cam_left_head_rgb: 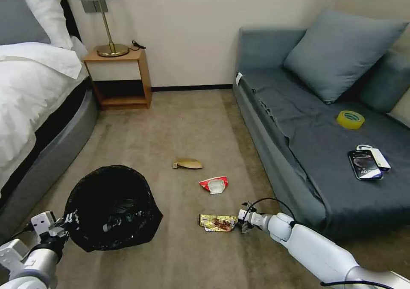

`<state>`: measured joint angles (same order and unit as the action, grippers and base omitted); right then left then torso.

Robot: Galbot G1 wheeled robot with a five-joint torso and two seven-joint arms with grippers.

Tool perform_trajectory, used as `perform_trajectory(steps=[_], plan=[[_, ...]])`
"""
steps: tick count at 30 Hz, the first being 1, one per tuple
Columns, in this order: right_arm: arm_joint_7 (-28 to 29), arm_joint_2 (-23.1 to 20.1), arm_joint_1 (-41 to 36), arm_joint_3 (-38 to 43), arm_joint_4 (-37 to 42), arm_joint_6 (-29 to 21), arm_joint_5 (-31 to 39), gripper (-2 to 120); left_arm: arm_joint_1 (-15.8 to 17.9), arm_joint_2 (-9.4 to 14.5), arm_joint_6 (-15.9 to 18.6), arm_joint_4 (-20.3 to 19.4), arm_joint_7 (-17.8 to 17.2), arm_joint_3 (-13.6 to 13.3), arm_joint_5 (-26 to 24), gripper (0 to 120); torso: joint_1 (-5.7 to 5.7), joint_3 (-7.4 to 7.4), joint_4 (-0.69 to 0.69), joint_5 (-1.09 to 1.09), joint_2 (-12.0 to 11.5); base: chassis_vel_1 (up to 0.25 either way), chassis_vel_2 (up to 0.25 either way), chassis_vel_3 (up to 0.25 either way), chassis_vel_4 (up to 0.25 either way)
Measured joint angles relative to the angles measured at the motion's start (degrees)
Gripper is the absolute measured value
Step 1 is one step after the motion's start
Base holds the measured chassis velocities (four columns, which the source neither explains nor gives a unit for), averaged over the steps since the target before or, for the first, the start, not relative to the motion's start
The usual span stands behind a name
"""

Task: Pick up the trash bin, then pick up the garbage on the floor and place it into the trash bin.

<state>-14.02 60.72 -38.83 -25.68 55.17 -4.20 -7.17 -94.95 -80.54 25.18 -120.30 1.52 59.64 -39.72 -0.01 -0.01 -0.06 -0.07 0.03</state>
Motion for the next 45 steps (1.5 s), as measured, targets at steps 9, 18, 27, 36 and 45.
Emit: perform_trajectory(steps=[9,18,27,36,45], plan=[[0.5,0.3,-0.3,0.1,0.6,1.3,-0.2,100,0.4,0.2,0.0,0.1,0.0,-0.7,0.2,4,0.01,0.02,0.12,0.13,0.0,0.000,0.000,0.000,0.000],[0.6,1.5,-0.5,-0.1,0.1,2.3,-1.4,100,0.2,0.3,-0.3,0.5,0.2,-0.5,0.2,4,0.01,0.01,0.05,0.06,0.0,0.000,0.000,0.000,0.000],[-1.4,2.5,-0.2,-0.5,-1.0,4.8,-2.9,78,-0.1,0.4,-1.0,0.9,0.6,0.0,-0.1,4,0.00,0.00,0.01,0.01,0.0,0.000,0.000,0.000,0.000],[-3.2,4.3,0.1,-0.7,-2.6,6.4,-4.7,45,-0.1,0.5,-1.5,1.6,0.8,-0.1,-0.2,4,0.00,0.00,0.04,0.04,0.0,0.000,0.000,0.000,0.000],[-4.1,6.3,0.7,-1.2,-4.3,7.2,-5.5,25,-0.1,0.4,-1.8,2.1,1.1,-0.2,0.0,4,0.00,0.01,0.07,0.05,0.0,0.000,0.000,0.000,0.000]])
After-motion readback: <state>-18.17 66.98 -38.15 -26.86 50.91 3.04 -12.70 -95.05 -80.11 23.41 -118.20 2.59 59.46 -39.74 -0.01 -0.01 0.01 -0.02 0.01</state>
